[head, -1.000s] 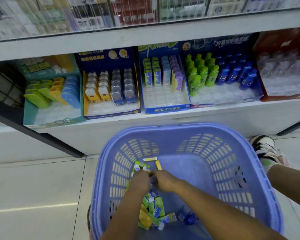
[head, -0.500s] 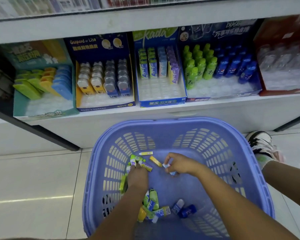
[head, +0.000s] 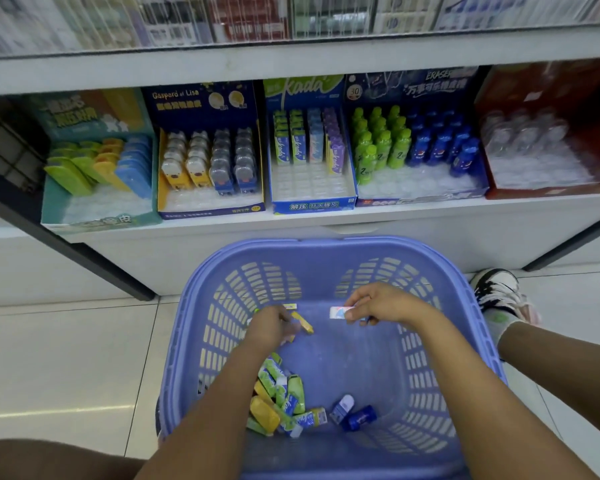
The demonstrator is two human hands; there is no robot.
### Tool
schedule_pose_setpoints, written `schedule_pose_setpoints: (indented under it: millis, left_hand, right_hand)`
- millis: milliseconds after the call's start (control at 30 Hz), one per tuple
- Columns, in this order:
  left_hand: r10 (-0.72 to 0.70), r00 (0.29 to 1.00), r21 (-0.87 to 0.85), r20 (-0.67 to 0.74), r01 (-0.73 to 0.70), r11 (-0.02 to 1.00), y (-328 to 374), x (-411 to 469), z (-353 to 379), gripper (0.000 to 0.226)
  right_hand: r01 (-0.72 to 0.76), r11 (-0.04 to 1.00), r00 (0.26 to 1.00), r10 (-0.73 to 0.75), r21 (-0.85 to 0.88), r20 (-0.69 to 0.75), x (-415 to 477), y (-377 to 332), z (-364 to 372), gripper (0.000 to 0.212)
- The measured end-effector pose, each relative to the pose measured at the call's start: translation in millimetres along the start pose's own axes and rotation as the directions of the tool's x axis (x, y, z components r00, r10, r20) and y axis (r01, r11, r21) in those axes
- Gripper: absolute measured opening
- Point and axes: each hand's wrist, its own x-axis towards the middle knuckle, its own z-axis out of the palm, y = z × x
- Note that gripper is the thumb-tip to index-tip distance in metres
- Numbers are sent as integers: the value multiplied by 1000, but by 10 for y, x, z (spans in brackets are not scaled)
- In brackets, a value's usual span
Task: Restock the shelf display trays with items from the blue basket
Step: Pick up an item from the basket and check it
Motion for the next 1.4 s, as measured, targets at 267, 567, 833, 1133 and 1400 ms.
schedule_pose_setpoints:
  millis: [267,567,833,1133,1400]
  left_hand:
    - [177,971,-719,163,-7,695,1014,-276,-529,20]
    - [283,959,-843,26,-131,522,1536,-552,-962,37]
    - [202,976,-893,-77,-158,422,1488,-482,-1026,44]
    - [200,977,-943,-69,-129,307,1472,-443,-1059,47]
    - [156,986,-986,-59,-82,145,1499,-461,-1053,22]
  right_hand:
    - [424,865,863,-296,269,-408,-477,-673,-444,17]
    - [648,754,451,-499,-113,-740,-504,-1450,-671,19]
    - [364,727,530,-676,-583,-512,-76,-2033,-856,20]
    - [174,649,686,-619,-740,-382,24,-2273,-993,21]
    - [62,662,721,-547,-747,-425,166,-2274,-971,22]
